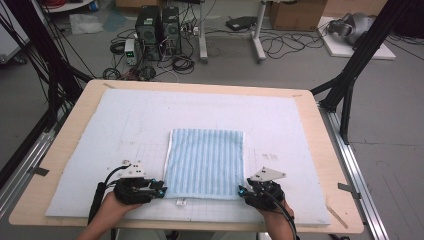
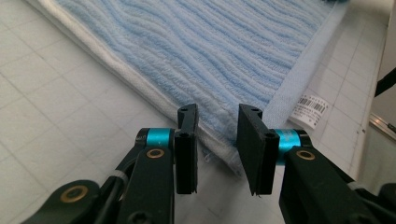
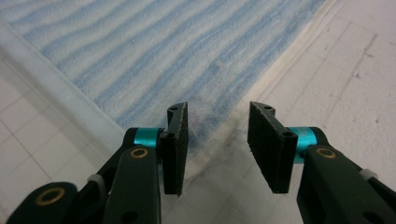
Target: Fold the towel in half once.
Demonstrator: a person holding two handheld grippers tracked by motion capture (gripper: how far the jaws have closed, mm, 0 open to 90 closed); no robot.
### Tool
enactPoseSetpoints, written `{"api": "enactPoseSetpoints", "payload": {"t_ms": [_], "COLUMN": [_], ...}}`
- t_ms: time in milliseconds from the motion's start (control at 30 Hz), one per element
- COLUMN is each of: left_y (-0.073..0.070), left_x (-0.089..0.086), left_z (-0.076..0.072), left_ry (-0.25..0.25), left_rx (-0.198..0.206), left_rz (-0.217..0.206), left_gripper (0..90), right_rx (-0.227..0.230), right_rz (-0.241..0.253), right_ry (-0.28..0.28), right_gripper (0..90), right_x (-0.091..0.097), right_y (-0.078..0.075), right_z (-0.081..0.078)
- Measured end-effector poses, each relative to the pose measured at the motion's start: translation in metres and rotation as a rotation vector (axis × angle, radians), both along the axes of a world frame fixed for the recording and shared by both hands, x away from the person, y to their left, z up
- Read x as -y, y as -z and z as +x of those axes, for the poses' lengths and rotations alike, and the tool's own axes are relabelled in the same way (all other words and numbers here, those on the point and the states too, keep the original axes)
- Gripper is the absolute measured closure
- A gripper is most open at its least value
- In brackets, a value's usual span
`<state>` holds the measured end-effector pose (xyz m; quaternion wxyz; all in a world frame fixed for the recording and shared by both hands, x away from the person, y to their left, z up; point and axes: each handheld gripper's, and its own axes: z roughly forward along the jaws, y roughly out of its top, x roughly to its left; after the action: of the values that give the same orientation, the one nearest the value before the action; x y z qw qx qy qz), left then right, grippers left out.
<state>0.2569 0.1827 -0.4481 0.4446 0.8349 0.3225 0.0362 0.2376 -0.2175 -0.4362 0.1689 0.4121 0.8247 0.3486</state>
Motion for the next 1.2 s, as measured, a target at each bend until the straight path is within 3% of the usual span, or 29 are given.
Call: {"api": "enactPoseSetpoints", "payload": {"t_ms": [67,167,300,467,600,667,800,933,1033,1100,1200], "left_y": [-0.002,-0.005,-0.010,-0.014,-0.010,-0.008,-0.010,-0.009,-0.004,0.001,0.002], "left_x": [-0.002,-0.007,-0.013,-0.011,-0.006,-0.001,0.011,0.025,0.033,0.035,0.033], "left_z": [0.002,0.008,0.019,0.041,0.063,0.074,0.099,0.126,0.143,0.151,0.156], "left_ry": [-0.032,-0.098,-0.124,-0.122,-0.191,-0.225,-0.260,-0.262,-0.266,-0.282,-0.332], "left_rx": [0.026,0.061,0.107,0.168,0.151,0.151,0.149,0.141,0.128,0.107,0.100], "left_rz": [0.000,-0.035,-0.076,-0.107,-0.167,-0.177,-0.148,-0.077,-0.005,0.037,0.045], "left_gripper": [64.4,60.0,57.7,62.0,64.6,66.7,68.7,70.1,70.0,70.0,71.6], "right_rx": [0.015,0.054,0.069,0.041,0.028,0.024,0.050,0.044,0.013,0.004,0.015], "right_rz": [0.031,0.109,0.171,0.182,0.148,0.126,0.144,0.148,0.166,0.132,0.082], "right_ry": [0.010,0.027,0.034,-0.002,-0.020,-0.010,0.011,0.039,0.042,0.031,0.025], "right_gripper": [56.4,54.0,53.9,55.4,52.9,50.1,45.7,38.8,38.5,40.5,46.0], "right_x": [0.003,0.007,0.008,-0.002,-0.012,-0.015,-0.015,-0.015,-0.015,-0.018,-0.021], "right_y": [-0.003,-0.008,-0.009,-0.005,0.001,0.002,0.000,0.001,0.005,0.009,0.012], "right_z": [0.001,0.005,0.015,0.033,0.053,0.064,0.084,0.108,0.125,0.132,0.135]}}
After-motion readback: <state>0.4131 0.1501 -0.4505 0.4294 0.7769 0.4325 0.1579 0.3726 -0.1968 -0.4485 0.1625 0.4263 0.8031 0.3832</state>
